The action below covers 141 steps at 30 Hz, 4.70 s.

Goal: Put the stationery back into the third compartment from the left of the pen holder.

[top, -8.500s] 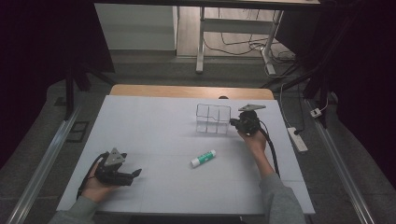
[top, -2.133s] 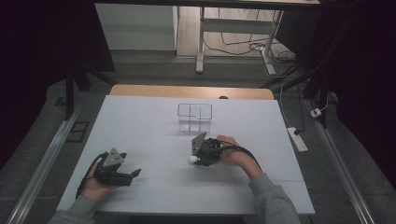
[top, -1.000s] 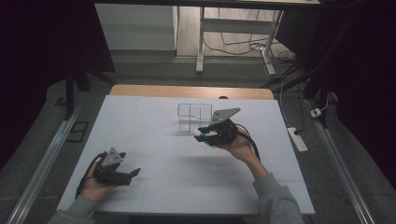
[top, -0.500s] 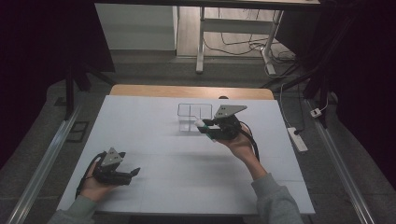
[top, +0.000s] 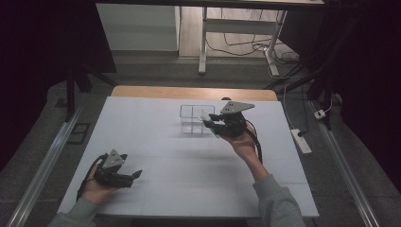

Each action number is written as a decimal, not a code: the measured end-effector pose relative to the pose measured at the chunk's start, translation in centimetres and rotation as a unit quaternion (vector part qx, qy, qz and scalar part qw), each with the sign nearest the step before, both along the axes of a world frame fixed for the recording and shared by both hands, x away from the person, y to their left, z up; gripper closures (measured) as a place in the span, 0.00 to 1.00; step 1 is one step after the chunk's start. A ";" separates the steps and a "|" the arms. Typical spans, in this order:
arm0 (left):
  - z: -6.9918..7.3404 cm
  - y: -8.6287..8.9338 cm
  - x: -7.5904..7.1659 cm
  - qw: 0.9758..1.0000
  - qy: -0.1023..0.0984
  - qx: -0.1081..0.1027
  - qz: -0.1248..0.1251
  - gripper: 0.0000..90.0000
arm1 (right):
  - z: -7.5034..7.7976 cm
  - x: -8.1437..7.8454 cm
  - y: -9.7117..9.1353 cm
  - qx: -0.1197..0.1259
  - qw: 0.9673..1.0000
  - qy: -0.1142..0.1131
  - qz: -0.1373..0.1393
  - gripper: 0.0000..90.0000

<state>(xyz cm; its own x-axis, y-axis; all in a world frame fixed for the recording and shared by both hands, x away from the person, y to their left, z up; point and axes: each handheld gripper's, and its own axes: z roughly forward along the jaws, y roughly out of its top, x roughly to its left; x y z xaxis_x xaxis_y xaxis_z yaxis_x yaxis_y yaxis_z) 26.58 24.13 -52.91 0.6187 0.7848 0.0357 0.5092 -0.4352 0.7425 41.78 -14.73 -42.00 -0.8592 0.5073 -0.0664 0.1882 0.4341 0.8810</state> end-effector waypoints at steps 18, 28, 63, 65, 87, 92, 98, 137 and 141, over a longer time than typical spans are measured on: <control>0.0 0.0 0.0 1.000 0.002 0.000 0.000 0.17 | 0.4 2.9 0.6 0.062 0.997 -0.006 -0.056 0.72; -0.1 0.1 0.1 1.000 0.004 -0.002 -0.002 0.17 | 0.5 4.5 1.2 0.081 0.994 -0.003 -0.076 0.72; -0.3 0.1 0.3 1.000 0.010 0.002 -0.002 0.17 | -1.2 7.8 2.2 0.080 0.991 0.009 -0.104 0.50; -0.3 0.1 0.3 1.000 0.010 0.001 -0.003 0.17 | -1.0 7.6 2.1 0.079 0.992 0.013 -0.100 0.50; -0.2 0.2 0.2 1.000 0.004 0.002 0.002 0.17 | -1.5 5.1 0.1 0.055 0.996 0.025 -0.070 0.48; -0.1 0.3 0.1 1.000 0.003 0.001 0.002 0.17 | -2.0 3.7 -0.9 0.042 0.997 0.026 -0.067 0.47; -0.1 0.2 0.1 1.000 0.003 0.002 0.000 0.17 | -2.3 1.8 -2.1 0.022 0.997 0.026 -0.067 0.47; 0.0 0.4 0.1 1.000 -0.001 -0.008 0.008 0.17 | -7.5 -9.3 -13.6 -0.030 0.992 0.071 -0.101 0.45; 0.0 0.4 0.0 1.000 -0.002 -0.007 0.008 0.17 | -7.7 -9.4 -14.0 -0.035 0.991 0.070 -0.105 0.45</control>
<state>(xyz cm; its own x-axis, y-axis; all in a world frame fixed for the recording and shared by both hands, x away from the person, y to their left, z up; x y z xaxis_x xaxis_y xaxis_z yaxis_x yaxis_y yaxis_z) 26.60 24.49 -52.91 0.6058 0.7951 0.0276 0.5129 -0.4168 0.7505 32.33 -28.70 -49.72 -0.7385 0.6742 0.0042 0.3984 0.4313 0.8095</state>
